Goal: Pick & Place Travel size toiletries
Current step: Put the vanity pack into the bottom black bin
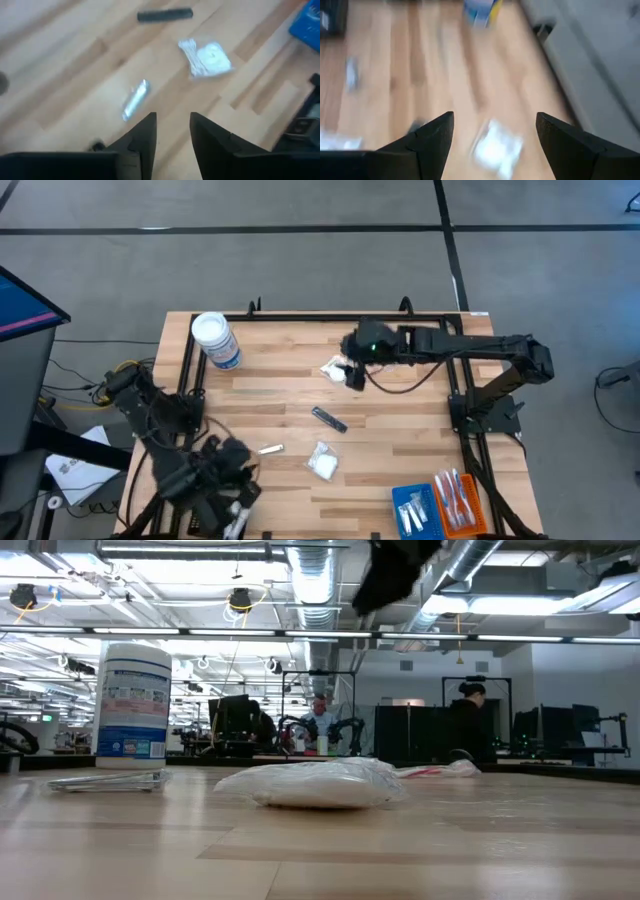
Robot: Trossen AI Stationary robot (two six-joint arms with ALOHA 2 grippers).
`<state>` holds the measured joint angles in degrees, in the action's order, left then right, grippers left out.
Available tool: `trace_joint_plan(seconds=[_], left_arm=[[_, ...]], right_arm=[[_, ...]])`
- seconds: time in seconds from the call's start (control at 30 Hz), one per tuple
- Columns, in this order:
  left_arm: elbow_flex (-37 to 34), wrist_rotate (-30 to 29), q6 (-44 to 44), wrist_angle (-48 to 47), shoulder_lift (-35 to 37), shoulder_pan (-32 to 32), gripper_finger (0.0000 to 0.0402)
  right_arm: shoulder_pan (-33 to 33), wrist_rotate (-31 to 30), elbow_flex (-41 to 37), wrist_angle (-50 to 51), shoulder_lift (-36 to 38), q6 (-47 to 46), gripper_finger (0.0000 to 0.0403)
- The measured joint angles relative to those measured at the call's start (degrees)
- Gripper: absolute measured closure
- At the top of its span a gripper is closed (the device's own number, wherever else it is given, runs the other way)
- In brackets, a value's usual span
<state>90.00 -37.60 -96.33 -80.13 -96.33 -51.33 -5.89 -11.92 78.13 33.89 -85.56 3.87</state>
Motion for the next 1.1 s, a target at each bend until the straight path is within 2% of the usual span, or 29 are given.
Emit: trace_joint_plan(seconds=[0.2, 0.33, 0.47, 0.63, 0.8, 0.93, 1.1], left_arm=[[-8.2, -2.6, 10.7, 3.9, 0.3, 6.4, 0.0295], [-16.8, -6.0, 20.8, 16.9, 0.9, 9.3, 0.0297], [-26.9, -6.0, 38.4, 41.8, 4.6, 12.0, 0.0304], [-40.5, -2.4, 61.2, 76.8, 12.6, 14.7, 0.0314], [-51.6, 4.1, 73.4, 98.8, 23.7, 20.7, 0.0317], [-57.0, 10.6, 75.0, 105.1, 30.7, 28.1, 0.0317], [-61.2, 13.4, 74.9, 105.3, 34.4, 33.2, 0.0317]], right_arm=[[3.0, 0.0, -6.1, 7.5, 0.2, -11.1, 0.0127], [7.0, -0.1, -12.4, 6.1, 0.1, -18.7, 0.0127], [11.4, -1.1, -18.4, 1.8, 2.0, -26.0, 0.0127], [16.1, -6.7, -22.9, -2.9, 6.9, -30.4, 0.0127], [15.3, -11.3, -24.8, -5.0, 12.2, -27.4, 0.0127], [13.6, -11.2, -26.0, -10.8, 12.8, -26.6, 0.0127], [14.1, -10.4, -25.8, -17.9, 8.2, -22.3, 0.0127]])
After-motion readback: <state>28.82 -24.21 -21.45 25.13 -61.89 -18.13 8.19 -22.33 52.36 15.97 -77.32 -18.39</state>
